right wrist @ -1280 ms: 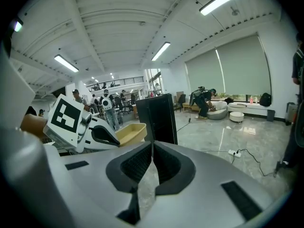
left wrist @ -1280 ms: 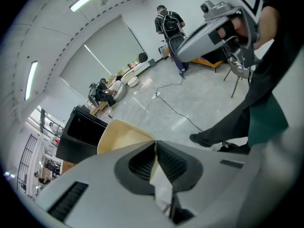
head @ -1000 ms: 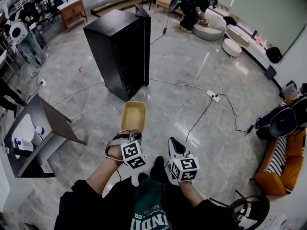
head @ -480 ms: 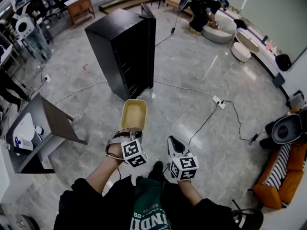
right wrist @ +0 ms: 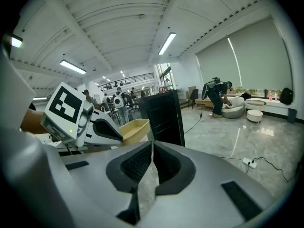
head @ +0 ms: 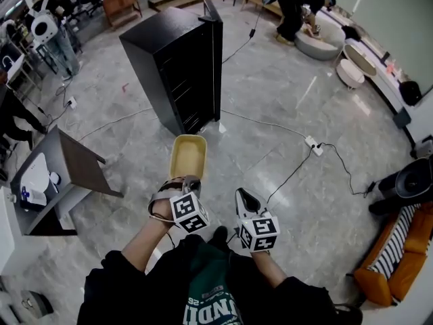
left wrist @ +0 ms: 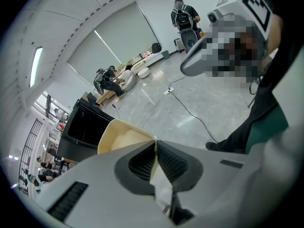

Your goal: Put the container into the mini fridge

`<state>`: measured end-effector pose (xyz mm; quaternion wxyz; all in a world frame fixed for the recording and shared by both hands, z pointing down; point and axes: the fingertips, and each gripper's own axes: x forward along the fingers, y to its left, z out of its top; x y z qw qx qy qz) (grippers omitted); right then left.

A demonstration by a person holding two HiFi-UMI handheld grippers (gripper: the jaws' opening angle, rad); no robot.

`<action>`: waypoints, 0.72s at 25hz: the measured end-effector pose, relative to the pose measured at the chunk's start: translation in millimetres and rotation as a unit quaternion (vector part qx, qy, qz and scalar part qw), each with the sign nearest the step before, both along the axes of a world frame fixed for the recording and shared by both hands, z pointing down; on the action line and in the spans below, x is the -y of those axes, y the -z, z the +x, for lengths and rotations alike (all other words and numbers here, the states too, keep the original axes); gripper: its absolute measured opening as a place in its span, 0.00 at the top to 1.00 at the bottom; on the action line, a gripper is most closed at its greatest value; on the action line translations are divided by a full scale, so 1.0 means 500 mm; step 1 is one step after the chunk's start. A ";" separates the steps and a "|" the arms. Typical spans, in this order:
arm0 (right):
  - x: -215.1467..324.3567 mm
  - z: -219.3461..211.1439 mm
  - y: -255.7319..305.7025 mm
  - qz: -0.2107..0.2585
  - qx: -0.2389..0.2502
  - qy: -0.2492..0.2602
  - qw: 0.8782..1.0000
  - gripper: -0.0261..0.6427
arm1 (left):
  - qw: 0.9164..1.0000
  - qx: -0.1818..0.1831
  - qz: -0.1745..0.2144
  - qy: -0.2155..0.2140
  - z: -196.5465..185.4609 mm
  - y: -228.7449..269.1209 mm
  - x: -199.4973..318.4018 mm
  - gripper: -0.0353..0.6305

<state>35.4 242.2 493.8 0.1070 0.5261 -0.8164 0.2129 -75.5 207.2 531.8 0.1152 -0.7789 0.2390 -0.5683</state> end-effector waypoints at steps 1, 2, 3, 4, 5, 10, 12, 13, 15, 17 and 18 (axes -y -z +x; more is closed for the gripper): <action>0.004 0.003 -0.002 -0.001 0.001 0.001 1.000 0.91 | 1.000 0.000 -0.001 0.001 0.005 -0.002 0.004 0.91; 0.010 0.007 -0.004 -0.002 0.002 0.003 1.000 0.91 | 1.000 0.001 -0.002 0.001 0.010 -0.005 0.008 0.91; 0.016 0.011 -0.006 -0.003 0.002 0.004 1.000 0.91 | 1.000 0.002 -0.003 0.002 0.014 -0.008 0.013 0.91; 0.023 0.015 -0.006 -0.003 0.003 0.005 1.000 0.91 | 1.000 0.003 -0.004 0.003 0.017 -0.011 0.020 0.91; 0.030 0.019 -0.007 -0.004 0.003 0.005 1.000 0.91 | 1.000 0.004 -0.005 0.004 0.020 -0.012 0.027 0.91; 0.065 0.034 -0.019 -0.009 0.005 0.003 1.000 0.91 | 1.000 0.003 0.001 0.006 0.034 -0.013 0.070 0.91; 0.081 0.040 -0.020 -0.009 0.004 0.002 1.000 0.91 | 1.000 0.003 0.002 0.005 0.042 -0.015 0.089 0.91; 0.090 0.043 -0.020 -0.009 0.004 0.002 1.000 0.91 | 1.000 0.002 -0.001 0.004 0.045 -0.019 0.097 0.91; 0.108 0.049 -0.019 -0.007 0.003 0.000 1.000 0.91 | 1.000 0.001 -0.008 0.005 0.051 -0.028 0.112 0.91; 0.127 0.057 -0.021 -0.007 0.001 -0.002 1.000 0.91 | 1.000 -0.001 -0.011 0.005 0.059 -0.035 0.131 0.91; 0.137 0.061 -0.024 -0.007 0.000 -0.003 1.000 0.91 | 1.000 -0.002 -0.011 0.004 0.062 -0.039 0.143 0.91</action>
